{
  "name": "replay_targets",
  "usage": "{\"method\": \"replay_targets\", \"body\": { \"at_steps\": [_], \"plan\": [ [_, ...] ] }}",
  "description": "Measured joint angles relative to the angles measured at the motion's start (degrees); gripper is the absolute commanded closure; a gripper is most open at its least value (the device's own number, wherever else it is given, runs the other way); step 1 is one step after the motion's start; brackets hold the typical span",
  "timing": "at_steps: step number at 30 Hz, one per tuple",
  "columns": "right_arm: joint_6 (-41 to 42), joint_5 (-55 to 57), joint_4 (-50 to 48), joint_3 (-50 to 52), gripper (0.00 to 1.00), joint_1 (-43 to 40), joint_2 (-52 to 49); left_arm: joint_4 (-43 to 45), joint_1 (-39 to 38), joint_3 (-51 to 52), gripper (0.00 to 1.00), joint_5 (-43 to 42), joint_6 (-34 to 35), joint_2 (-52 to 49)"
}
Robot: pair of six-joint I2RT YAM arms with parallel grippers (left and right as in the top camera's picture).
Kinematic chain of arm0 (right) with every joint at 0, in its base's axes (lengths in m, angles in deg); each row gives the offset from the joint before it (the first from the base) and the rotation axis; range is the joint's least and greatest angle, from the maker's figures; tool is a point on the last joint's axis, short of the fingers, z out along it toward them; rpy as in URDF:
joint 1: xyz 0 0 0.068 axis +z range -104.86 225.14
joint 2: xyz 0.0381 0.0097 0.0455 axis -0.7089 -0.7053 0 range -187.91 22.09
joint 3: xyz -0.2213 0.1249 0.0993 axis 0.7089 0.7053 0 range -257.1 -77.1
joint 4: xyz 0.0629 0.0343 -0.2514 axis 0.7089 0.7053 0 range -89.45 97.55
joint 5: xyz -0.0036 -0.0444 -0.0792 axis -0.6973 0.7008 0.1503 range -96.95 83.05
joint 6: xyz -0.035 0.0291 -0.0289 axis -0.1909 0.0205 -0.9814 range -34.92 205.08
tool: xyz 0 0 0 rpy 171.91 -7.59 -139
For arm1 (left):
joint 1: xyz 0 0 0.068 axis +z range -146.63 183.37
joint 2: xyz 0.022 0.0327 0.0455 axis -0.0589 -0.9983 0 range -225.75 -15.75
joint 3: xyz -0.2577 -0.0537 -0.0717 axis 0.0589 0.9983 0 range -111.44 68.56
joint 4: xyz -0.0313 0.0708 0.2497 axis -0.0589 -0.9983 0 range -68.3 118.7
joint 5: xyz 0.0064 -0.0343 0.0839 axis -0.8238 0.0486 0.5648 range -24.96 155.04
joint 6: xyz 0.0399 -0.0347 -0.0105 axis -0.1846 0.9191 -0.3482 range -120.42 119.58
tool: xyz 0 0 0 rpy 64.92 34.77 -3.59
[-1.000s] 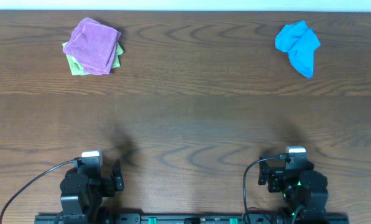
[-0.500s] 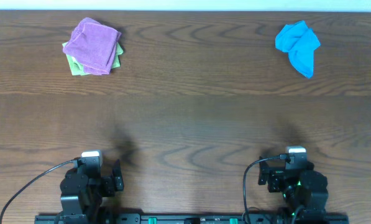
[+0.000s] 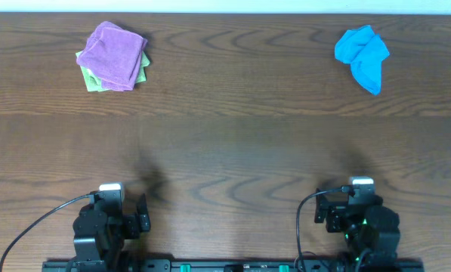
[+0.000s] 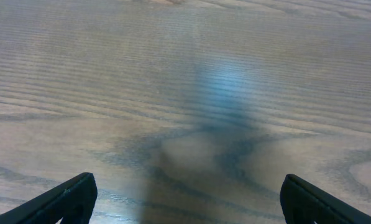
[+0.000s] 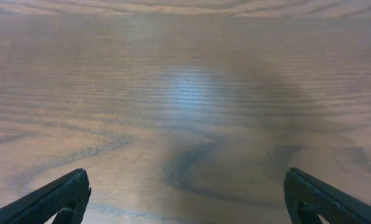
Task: Fold the cloth
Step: 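Reach the right gripper to the crumpled blue cloth at top right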
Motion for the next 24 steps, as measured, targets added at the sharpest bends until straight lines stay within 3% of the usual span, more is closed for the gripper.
{"method": "replay_targets", "body": {
  "at_steps": [24],
  "plan": [
    [3.02, 0.90, 6.62, -63.32, 0.01, -11.08, -73.92, -0.07, 0.00, -0.07, 0.04, 0.00, -0.15, 0.13]
  ]
}}
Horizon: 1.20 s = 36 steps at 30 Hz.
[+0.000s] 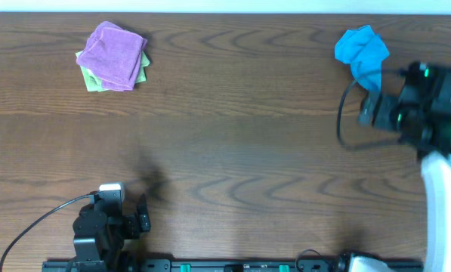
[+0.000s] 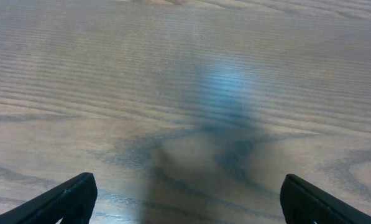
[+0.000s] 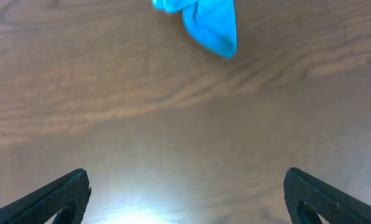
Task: Fold the cloth
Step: 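Reach the right gripper to the crumpled blue cloth at top right, then grasp the blue cloth with the right gripper and lift it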
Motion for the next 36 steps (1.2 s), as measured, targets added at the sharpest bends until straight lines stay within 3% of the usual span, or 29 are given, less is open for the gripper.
{"method": "replay_targets", "body": {
  "at_steps": [11, 23, 36],
  "plan": [
    [-0.02, 0.35, -1.60, -20.63, 0.01, -2.21, -25.83, -0.02, 0.00, -0.02, 0.05, 0.00, 0.00, 0.02],
    [0.04, 0.33, -12.94, -20.92, 0.01, -2.19, -29.42, -0.02, 0.00, -0.02, 0.05, 0.00, 0.00, 0.02],
    [4.31, -1.03, -29.86, -21.18, 0.14, -2.19, -43.76, -0.02, 0.00, -0.02, 0.05, 0.00, 0.00, 0.02]
  ]
}}
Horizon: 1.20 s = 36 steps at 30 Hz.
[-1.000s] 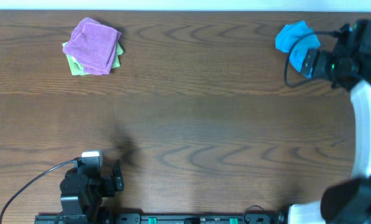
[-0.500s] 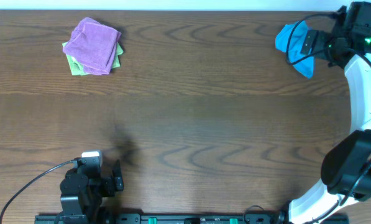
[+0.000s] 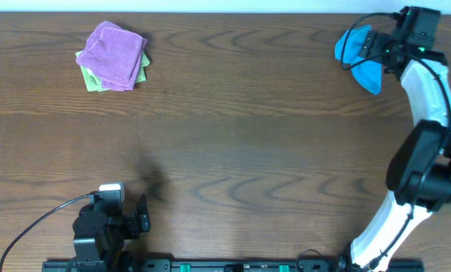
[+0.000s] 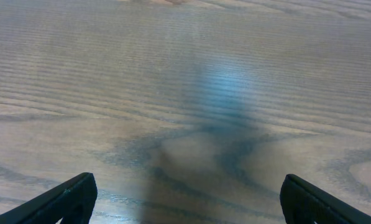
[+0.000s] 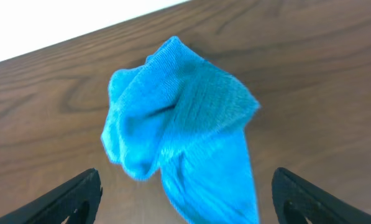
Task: Fold the cloth
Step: 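Grasp the blue cloth with the right gripper and lift it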
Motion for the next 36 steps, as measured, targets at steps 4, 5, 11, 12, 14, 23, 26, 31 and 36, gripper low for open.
{"method": "replay_targets", "body": {
  "at_steps": [4, 5, 11, 12, 14, 23, 26, 31, 36],
  "plan": [
    [3.56, -1.03, -4.02, 0.00, 0.18, 0.00, -3.96, 0.00, 0.00, 0.00, 0.05, 0.00, 0.00, 0.00],
    [4.26, -1.16, -4.74, 0.00, 0.19, 0.00, -4.44, 0.00, 0.00, 0.00, 0.05, 0.00, 0.00, 0.00],
    [7.63, -2.36, -8.76, 0.00, 0.22, 0.00, -7.15, -0.02, 0.00, 0.00, 0.05, 0.00, 0.00, 0.00],
    [8.02, -2.51, -9.35, 0.00, 0.23, 0.00, -7.54, -0.02, 0.00, 0.00, 0.05, 0.00, 0.00, 0.00],
    [9.03, -2.91, -10.62, 0.00, 0.23, 0.00, -8.63, -0.02, 0.00, 0.00, 0.05, 0.00, 0.00, 0.00],
    [10.80, -4.11, -12.00, 0.00, 0.39, 0.00, -10.88, -0.02, 0.00, 0.00, 0.05, 0.00, 0.00, 0.00],
    [11.17, -4.42, -12.28, 0.00, 0.59, 0.00, -10.91, 0.00, 0.00, 0.00, 0.05, 0.00, 0.00, 0.00],
    [11.63, -4.81, -12.15, 0.00, 0.83, 0.00, -10.91, -0.02, 0.00, 0.00, 0.04, 0.00, 0.00, 0.00],
    [11.02, -4.90, -10.56, 0.00, 0.95, 0.00, -10.91, 0.00, 0.00, 0.00, 0.05, 0.00, 0.00, 0.00]
  ]
}}
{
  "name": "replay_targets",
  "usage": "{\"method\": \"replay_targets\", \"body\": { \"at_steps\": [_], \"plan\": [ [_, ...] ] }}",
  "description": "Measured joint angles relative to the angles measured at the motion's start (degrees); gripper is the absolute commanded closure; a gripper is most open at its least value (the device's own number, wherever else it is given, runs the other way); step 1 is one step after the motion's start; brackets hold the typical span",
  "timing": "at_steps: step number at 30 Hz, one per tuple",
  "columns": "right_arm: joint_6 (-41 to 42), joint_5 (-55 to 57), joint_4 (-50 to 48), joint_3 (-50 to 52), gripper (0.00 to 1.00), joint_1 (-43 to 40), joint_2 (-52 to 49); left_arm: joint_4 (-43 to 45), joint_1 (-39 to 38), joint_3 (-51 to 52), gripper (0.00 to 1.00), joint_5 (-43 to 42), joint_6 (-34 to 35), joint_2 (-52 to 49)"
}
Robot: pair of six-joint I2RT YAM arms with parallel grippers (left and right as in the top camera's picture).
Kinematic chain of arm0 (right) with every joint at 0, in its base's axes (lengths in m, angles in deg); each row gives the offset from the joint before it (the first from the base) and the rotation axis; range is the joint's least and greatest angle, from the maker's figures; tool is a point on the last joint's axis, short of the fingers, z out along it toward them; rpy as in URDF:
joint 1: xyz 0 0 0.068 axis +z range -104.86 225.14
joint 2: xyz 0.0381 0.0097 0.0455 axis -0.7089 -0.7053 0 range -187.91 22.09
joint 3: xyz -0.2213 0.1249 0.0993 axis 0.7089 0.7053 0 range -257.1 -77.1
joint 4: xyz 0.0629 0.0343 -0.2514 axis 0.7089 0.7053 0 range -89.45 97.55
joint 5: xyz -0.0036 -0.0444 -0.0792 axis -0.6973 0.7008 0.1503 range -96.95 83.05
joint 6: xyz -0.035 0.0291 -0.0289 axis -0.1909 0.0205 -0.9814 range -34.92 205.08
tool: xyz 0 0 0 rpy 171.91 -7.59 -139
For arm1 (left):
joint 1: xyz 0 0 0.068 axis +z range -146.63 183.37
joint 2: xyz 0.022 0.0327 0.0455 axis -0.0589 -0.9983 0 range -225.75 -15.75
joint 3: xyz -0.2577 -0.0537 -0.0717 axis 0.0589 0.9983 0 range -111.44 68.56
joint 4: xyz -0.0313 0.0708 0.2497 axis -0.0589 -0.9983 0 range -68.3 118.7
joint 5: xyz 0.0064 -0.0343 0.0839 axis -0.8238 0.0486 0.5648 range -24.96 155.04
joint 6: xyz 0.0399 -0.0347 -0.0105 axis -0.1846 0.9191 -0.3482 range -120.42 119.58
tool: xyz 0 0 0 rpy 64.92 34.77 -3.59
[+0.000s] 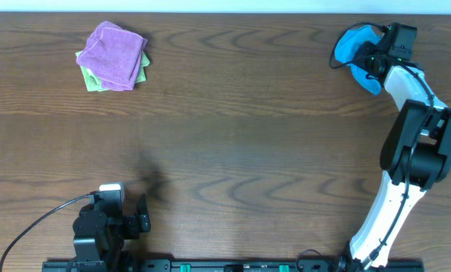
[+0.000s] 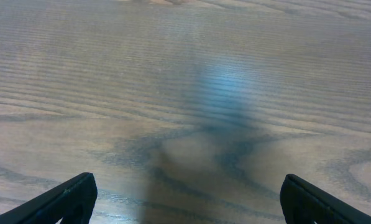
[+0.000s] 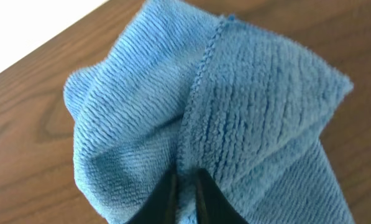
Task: Fold the cloth
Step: 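Grasp the blue cloth with the right gripper and lift it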
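A crumpled blue cloth (image 1: 355, 47) lies at the far right of the wooden table, near its back edge. My right gripper (image 1: 376, 54) is down on it. In the right wrist view the cloth (image 3: 253, 106) fills the frame and the two fingertips (image 3: 166, 196) pinch a hemmed fold between them, so the right gripper (image 3: 184, 198) is shut on the cloth. My left gripper (image 2: 185, 202) rests open at the near left over bare wood, its fingertips (image 2: 67, 199) wide apart with nothing between them.
A purple cloth (image 1: 115, 53) lies on a green one (image 1: 91, 79) at the far left of the table. The right arm (image 1: 410, 151) stretches from the near edge up the right side. The table's back edge (image 1: 225, 12) runs just behind the blue cloth.
My right gripper was open just short of the blue cloth; now it is down on the cloth and shut on a fold of it. The left arm has not moved.
Both grippers stood open at the near edge. The right one was then out over the table near the blue cloth, then open right before it at the back edge. Now it pinches the cloth. The left gripper stayed put throughout.
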Motion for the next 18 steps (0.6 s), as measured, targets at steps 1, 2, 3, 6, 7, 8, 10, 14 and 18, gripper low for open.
{"method": "replay_targets", "body": {
  "at_steps": [1, 2, 3, 6, 7, 8, 10, 14, 18],
  "plan": [
    [-0.48, 0.02, 0.46, 0.00, 0.98, 0.00, 0.00, 0.00, 0.00, 0.00, 0.05, 0.00, 0.00, 0.00],
    [-0.94, 0.02, 0.98, 0.00, 0.99, 0.00, 0.00, -0.02, 0.00, 0.00, 0.05, 0.00, 0.00, 0.00],
    [-1.27, 0.00, 1.55, 0.00, 0.99, 0.00, 0.00, -0.02, 0.00, 0.00, 0.05, 0.00, 0.00, 0.00],
    [-2.95, 0.02, 3.34, 0.00, 0.99, 0.00, 0.17, 0.00, 0.00, 0.00, 0.05, 0.00, 0.00, 0.00],
    [-3.52, 0.02, 3.85, 0.00, 0.99, 0.00, 0.37, -0.02, 0.00, 0.00, 0.05, 0.00, 0.00, 0.00],
    [-4.00, 0.04, 4.50, 0.00, 0.98, 0.00, 0.66, 0.00, 0.00, 0.00, 0.05, 0.00, 0.00, 0.00],
    [-5.44, 0.02, 6.38, 0.00, 0.99, 0.00, 2.21, -0.02, 0.00, 0.00, 0.05, 0.00, 0.00, 0.00],
    [-8.72, 0.11, 10.99, 0.00, 0.99, 0.13, 7.43, -0.02, 0.00, 0.00, 0.05, 0.00, 0.00, 0.00],
    [-12.83, 0.24, 17.68, 0.00, 0.98, 1.27, 15.47, 0.00, 0.00, 0.00, 0.04, 0.00, 0.00, 0.00]
  ]
}}
